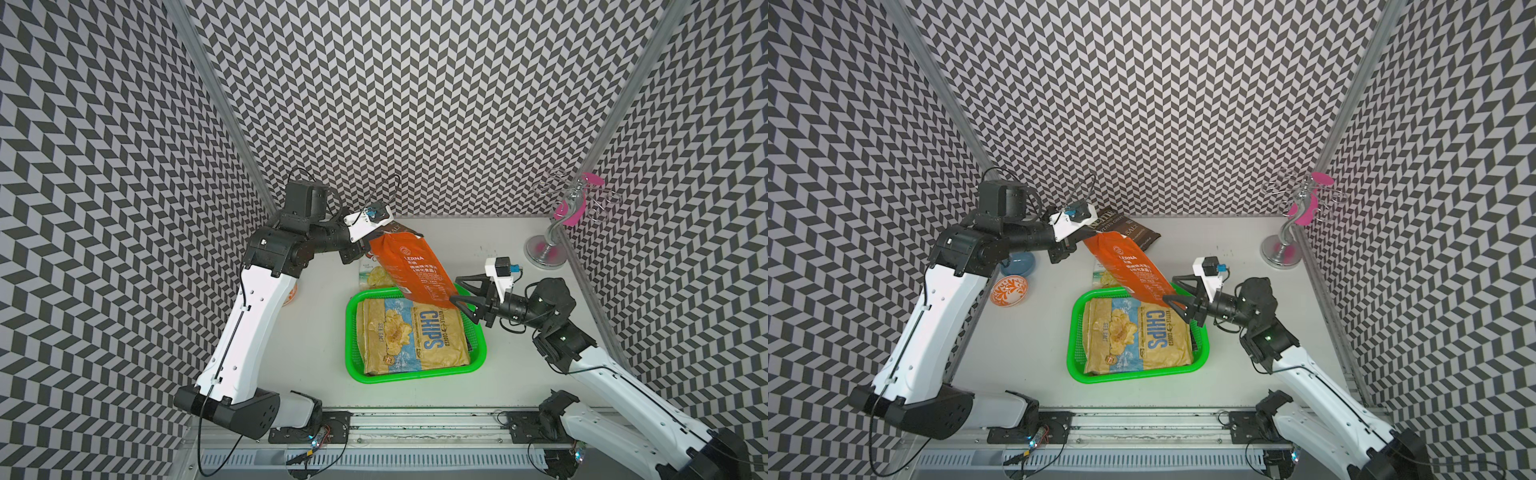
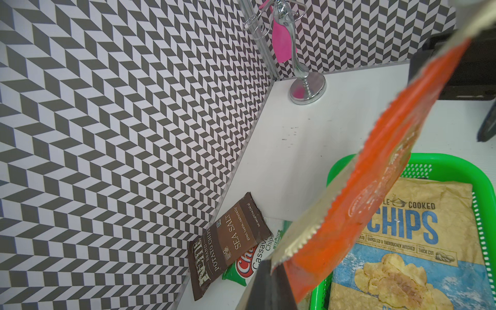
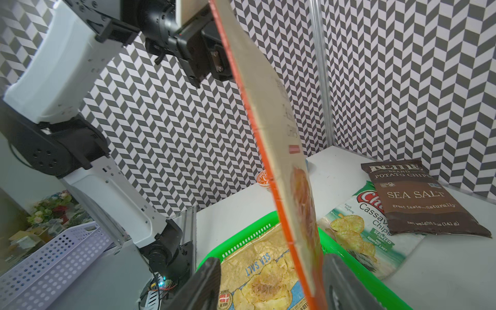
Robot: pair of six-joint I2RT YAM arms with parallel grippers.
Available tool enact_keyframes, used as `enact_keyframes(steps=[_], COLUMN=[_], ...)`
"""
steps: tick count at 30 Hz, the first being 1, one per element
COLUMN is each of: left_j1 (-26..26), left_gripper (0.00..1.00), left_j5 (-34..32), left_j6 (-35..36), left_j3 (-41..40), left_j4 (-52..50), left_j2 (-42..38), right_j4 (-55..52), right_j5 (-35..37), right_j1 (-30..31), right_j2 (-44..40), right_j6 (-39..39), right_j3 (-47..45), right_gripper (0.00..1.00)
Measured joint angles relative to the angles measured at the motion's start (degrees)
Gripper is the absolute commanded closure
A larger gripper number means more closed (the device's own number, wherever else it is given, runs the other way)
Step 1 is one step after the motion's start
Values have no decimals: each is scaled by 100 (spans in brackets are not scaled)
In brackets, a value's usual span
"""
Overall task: Put the potato chips into the basket
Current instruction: Pick up the potato chip from the center of the board.
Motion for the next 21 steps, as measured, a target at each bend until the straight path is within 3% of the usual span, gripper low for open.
enact_keyframes(steps=[6, 12, 17, 19, 21], left_j1=[0, 0, 0, 0, 0], left_gripper=[100, 100, 100, 100, 100], left_j5=[50, 81, 74, 68, 55], left_j6=[-44, -79, -125, -175, -221], left_j3=[50, 50, 50, 50, 50], left_j4=[0, -2, 4, 9, 13], left_j2=[0, 0, -11, -26, -48], right_j4=[-105, -131, -289, -363, -431], right_j5=[236, 254, 391, 479, 533], right_j1=[2, 26, 28, 28, 31], right_j2=[127, 203, 236, 234, 234], right_j6=[-63, -105, -118, -129, -151], right_j3=[0, 0, 0, 0, 0], right_gripper=[38, 56, 59, 69, 86])
